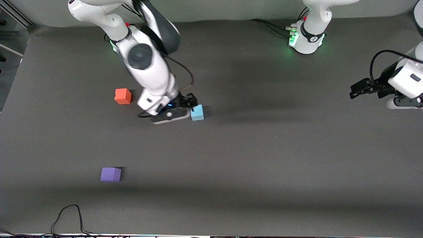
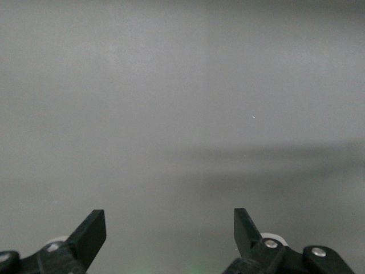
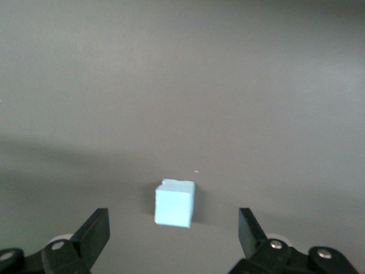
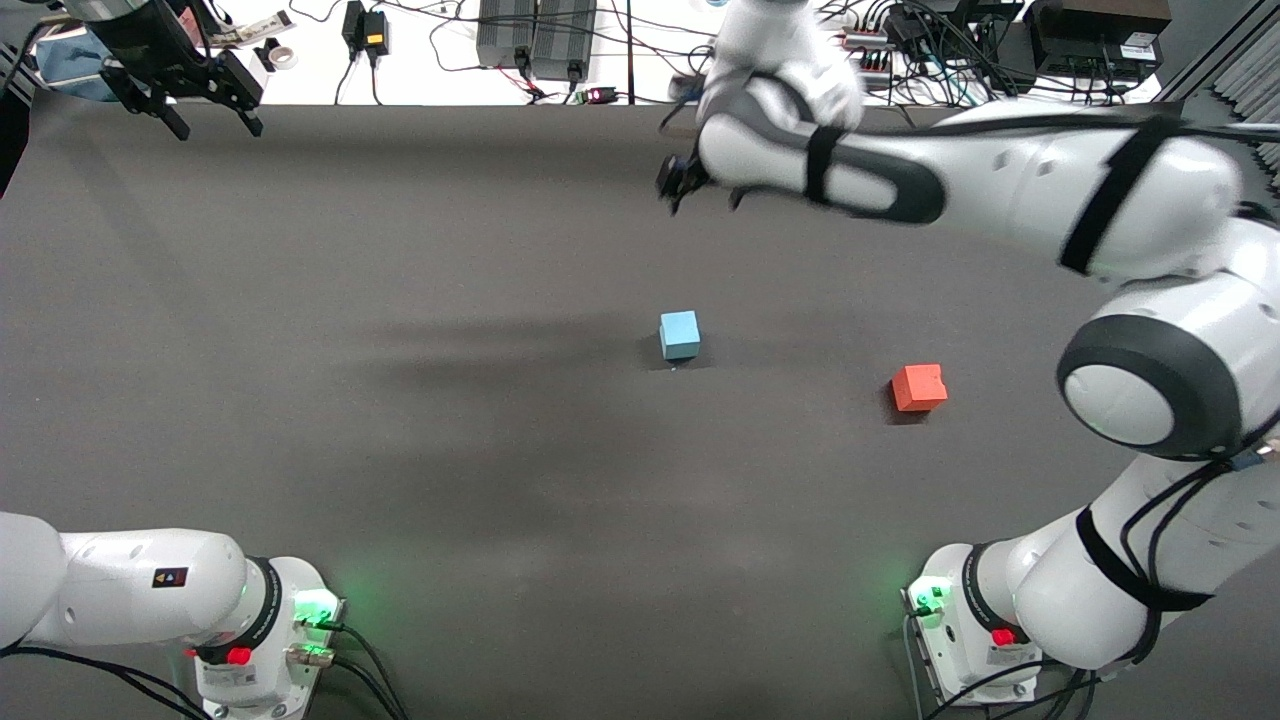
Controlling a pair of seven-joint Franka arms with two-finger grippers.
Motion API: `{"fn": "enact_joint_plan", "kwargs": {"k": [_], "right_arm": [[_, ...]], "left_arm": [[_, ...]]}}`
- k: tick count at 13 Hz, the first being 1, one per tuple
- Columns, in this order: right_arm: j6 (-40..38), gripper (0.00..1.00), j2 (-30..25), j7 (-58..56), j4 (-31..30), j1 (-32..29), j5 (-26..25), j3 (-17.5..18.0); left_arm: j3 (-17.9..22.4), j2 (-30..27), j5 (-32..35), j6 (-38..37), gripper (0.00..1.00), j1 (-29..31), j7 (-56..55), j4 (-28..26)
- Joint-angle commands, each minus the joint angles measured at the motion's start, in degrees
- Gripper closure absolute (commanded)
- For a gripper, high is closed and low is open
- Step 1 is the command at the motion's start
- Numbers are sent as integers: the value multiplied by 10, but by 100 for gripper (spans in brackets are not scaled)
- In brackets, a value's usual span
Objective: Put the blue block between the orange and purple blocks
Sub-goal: 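Close the right gripper on the light blue block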
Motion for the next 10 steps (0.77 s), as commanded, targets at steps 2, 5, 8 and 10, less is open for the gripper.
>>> {"fn": "enact_joint_plan", "kwargs": {"k": [2, 5, 8, 10], "right_arm": [[130, 0, 16, 79, -111, -4, -57, 43], [201, 0, 62, 153, -144, -4, -104, 65], [253, 0, 81, 197, -180, -2, -155, 66], [256, 1, 95, 232, -180, -3, -180, 68]], "left_arm": [[2, 6, 8, -42, 0, -9, 0, 47], [31, 50, 9, -61, 0, -39, 1, 101], [29, 46, 12, -50, 0, -36, 6, 97], [29, 45, 37, -52, 0, -42, 10, 97]]}}
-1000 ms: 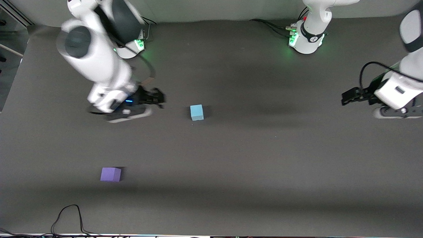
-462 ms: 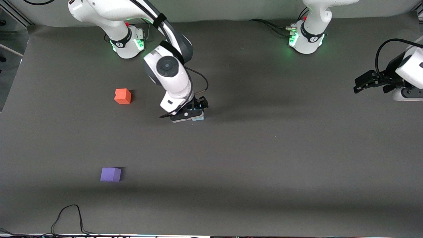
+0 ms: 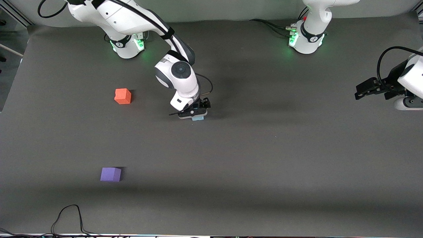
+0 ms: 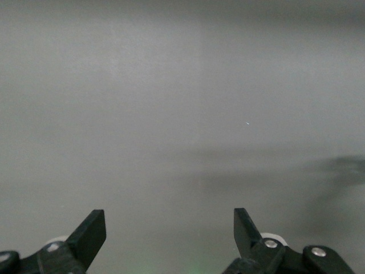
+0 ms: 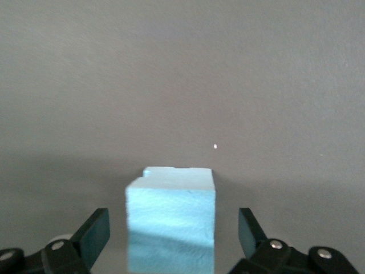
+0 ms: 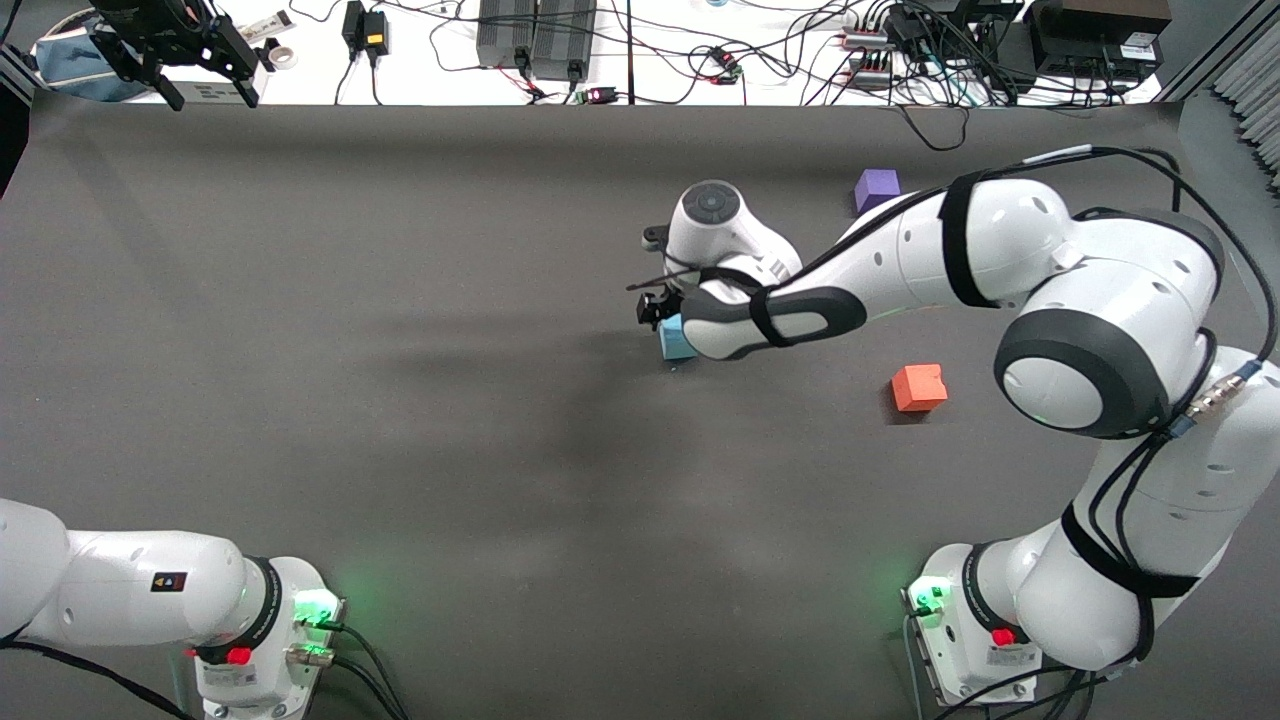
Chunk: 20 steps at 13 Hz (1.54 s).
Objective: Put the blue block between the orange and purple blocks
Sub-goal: 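Close the right gripper on the light blue block, then carry the blue block between the orange and purple blocks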
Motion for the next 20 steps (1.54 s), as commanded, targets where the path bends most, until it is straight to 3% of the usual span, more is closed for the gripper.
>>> {"fn": "enact_joint_plan", "kwargs": {"k": [1, 2, 3, 5, 8, 9, 11, 13, 16, 18, 20], "right_arm": [[16, 22, 5, 38, -5, -4, -27, 5], [16, 49, 5, 38, -5, -4, -26, 5], [14, 63, 5, 38, -6, -5, -26, 5], [-2, 65, -10, 37, -5, -9, -26, 3], [-99, 65, -82, -16, -2, -36, -2, -6], [-128, 65, -113, -70, -3, -39, 43, -27], [-177, 65, -160, -204, -5, -39, 118, -106], [-209, 65, -196, -253, -13, -40, 125, -182], [-183, 64, -210, -358, -62, -49, 126, -284], [-103, 63, -202, -427, -116, -71, 134, -309], [-53, 62, -168, -433, -136, -73, 137, -309]], "left_arm": [[7, 1, 46, -13, 0, -18, 10, 11], [7, 1, 48, -13, 0, -18, 18, 10], [7, 1, 48, -13, 0, -17, 30, 9], [7, 0, 37, -16, 0, -12, 31, 8], [7, 0, 19, -18, 0, -12, 31, 4], [7, -1, 19, -17, 0, -12, 31, 1], [7, -2, 17, -20, 0, -12, 31, 1], [7, -3, 16, -20, 0, -12, 31, 1], [7, -3, 16, -21, 0, -12, 31, 1], [7, -3, 16, -21, 0, -12, 31, 2], [7, -3, 16, -23, 0, -12, 31, 1]]}}
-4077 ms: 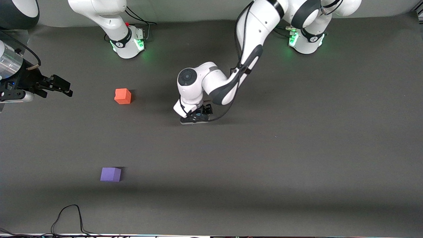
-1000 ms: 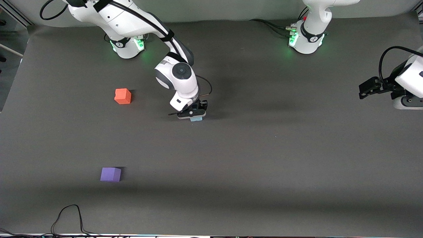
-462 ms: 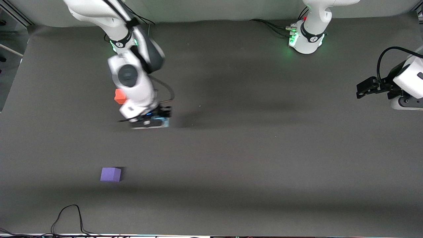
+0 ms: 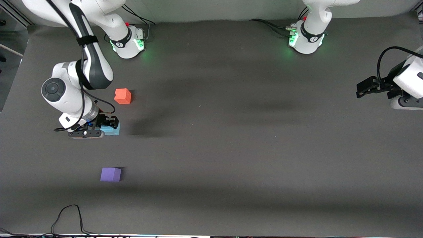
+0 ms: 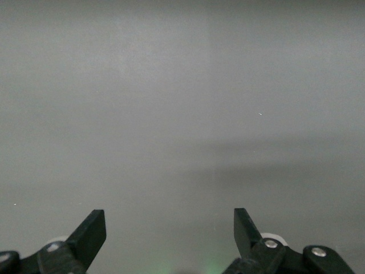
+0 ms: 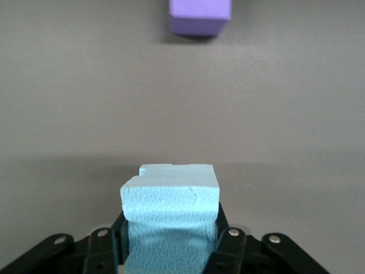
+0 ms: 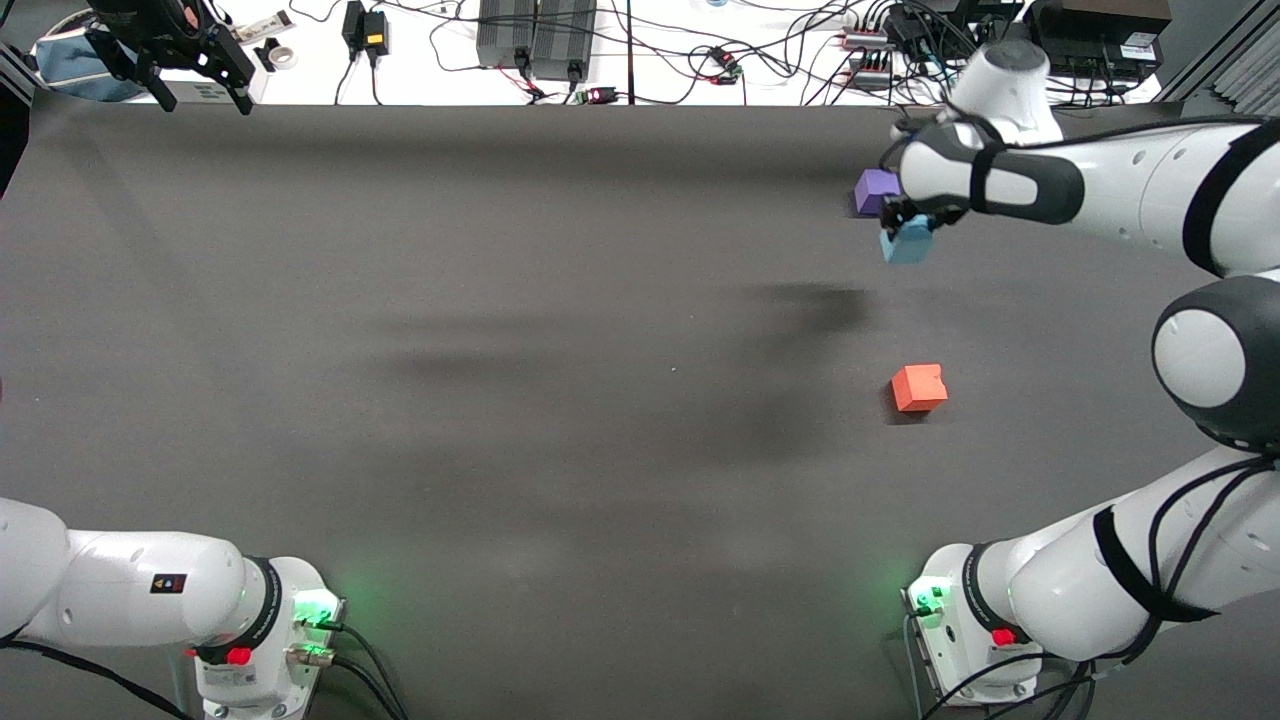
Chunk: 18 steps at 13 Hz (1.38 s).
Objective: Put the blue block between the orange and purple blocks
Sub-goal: 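Carry the blue block between the orange and purple blocks, then lower the blue block and open the right gripper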
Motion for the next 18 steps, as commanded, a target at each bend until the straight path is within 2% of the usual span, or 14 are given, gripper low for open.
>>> {"fn": "enact_joint_plan", "kwargs": {"k": [1, 4, 6, 8, 9, 10, 11, 13, 15, 18], "right_arm": [[80, 62, 36, -17, -37, 8, 15, 1], [157, 61, 79, -22, -55, 4, 19, 2], [173, 59, 92, -36, -56, -2, 20, 1], [182, 59, 102, -58, -56, -3, 53, 1], [183, 46, 105, -80, -55, -3, 72, 1], [183, 4, 105, -97, -55, -4, 91, 1], [180, 0, 105, -109, -55, -3, 106, 1], [164, 0, 78, -112, -55, -5, 106, 0], [96, 0, 17, -116, -48, -41, 105, 6], [3, 0, -68, -116, -13, -49, 101, 3]], "left_arm": [[5, -6, -6, -9, 0, -4, 9, 2], [5, -4, -6, -10, 0, -6, 9, 1], [5, -5, -3, -10, 0, -6, 9, 2], [5, -5, -1, -7, 0, -7, 9, 3], [5, -3, -2, -2, 0, -4, 10, 3], [5, -3, -2, -1, 0, -4, 10, 3], [5, -3, -2, -1, 0, -4, 10, 3], [5, -3, -2, 0, 0, -5, 9, 2], [5, -2, -6, 1, 0, -4, 9, 2], [5, -2, -6, 1, 0, -4, 9, 2]]}}
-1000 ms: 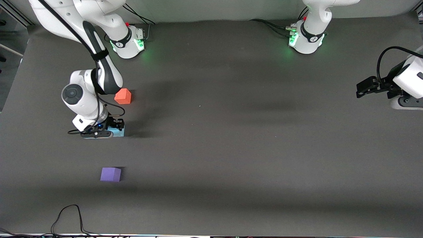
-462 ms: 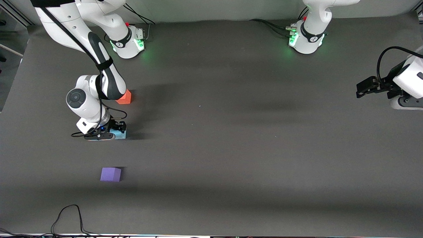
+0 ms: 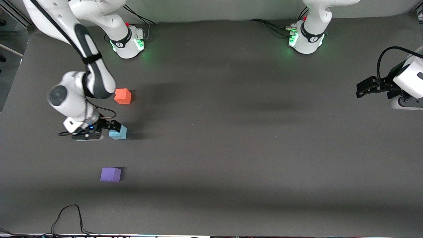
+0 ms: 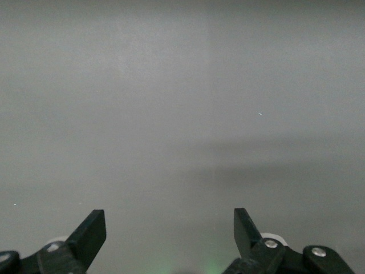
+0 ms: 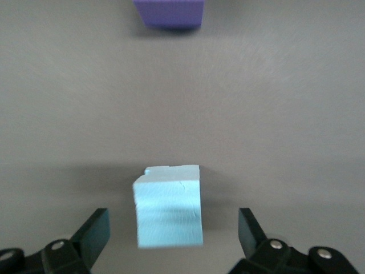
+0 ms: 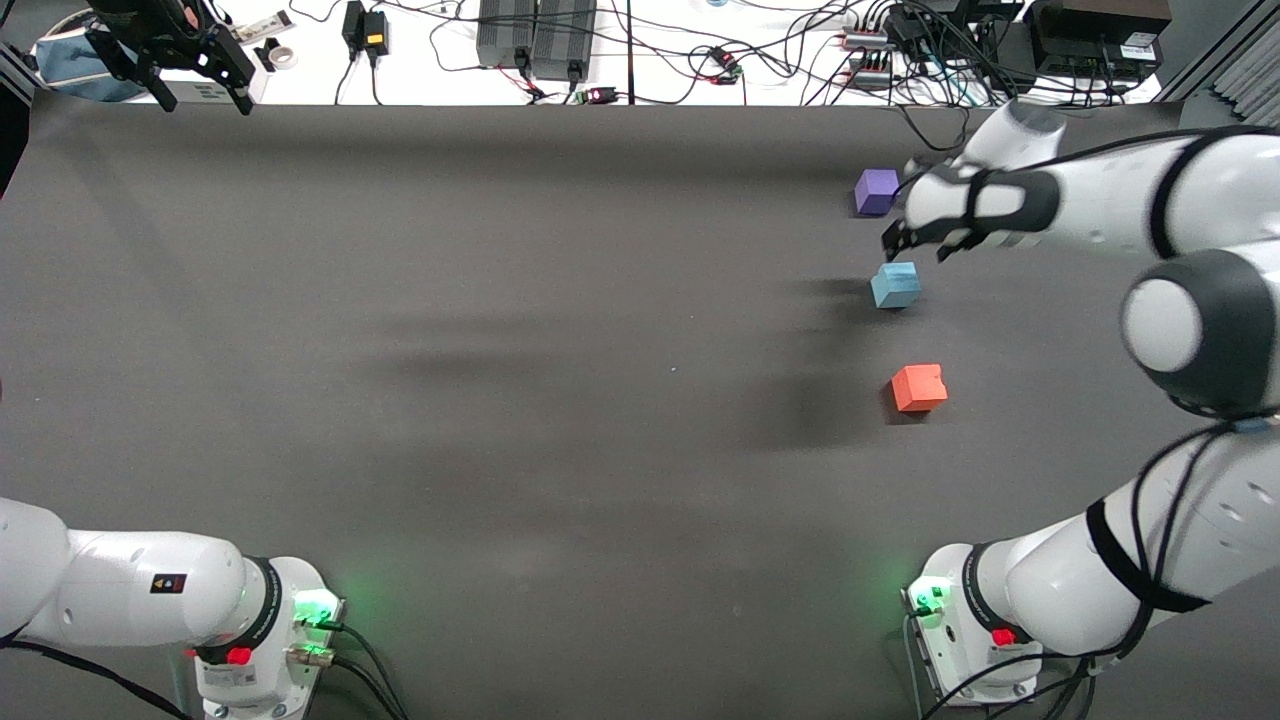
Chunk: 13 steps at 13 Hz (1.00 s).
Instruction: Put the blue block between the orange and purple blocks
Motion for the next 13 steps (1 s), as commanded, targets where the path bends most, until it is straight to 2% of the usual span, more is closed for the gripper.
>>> {"fn": "enact_joint_plan", "kwargs": {"k": [1, 3, 5, 7, 10, 13], "right_arm": [[-87, 0, -95, -19, 25, -15, 7, 2], [-181, 0, -120, -18, 89, -49, -3, 16], [-290, 0, -138, -17, 165, -82, -7, 45], [-361, 0, -168, -11, 214, -102, -21, 64], [-457, 0, -174, 27, 294, -116, -32, 79], [-530, 0, -174, 50, 343, -166, -70, 154]], "left_arm": [[5, -2, -5, 1, 0, -4, 8, 2], [5, -2, -5, 2, 0, -4, 8, 2], [5, -2, -5, 3, 0, -4, 8, 2], [5, -2, -5, 3, 0, -4, 8, 2], [5, -2, -5, 3, 0, -4, 8, 2], [5, -2, -6, 3, 0, -4, 8, 1]]}}
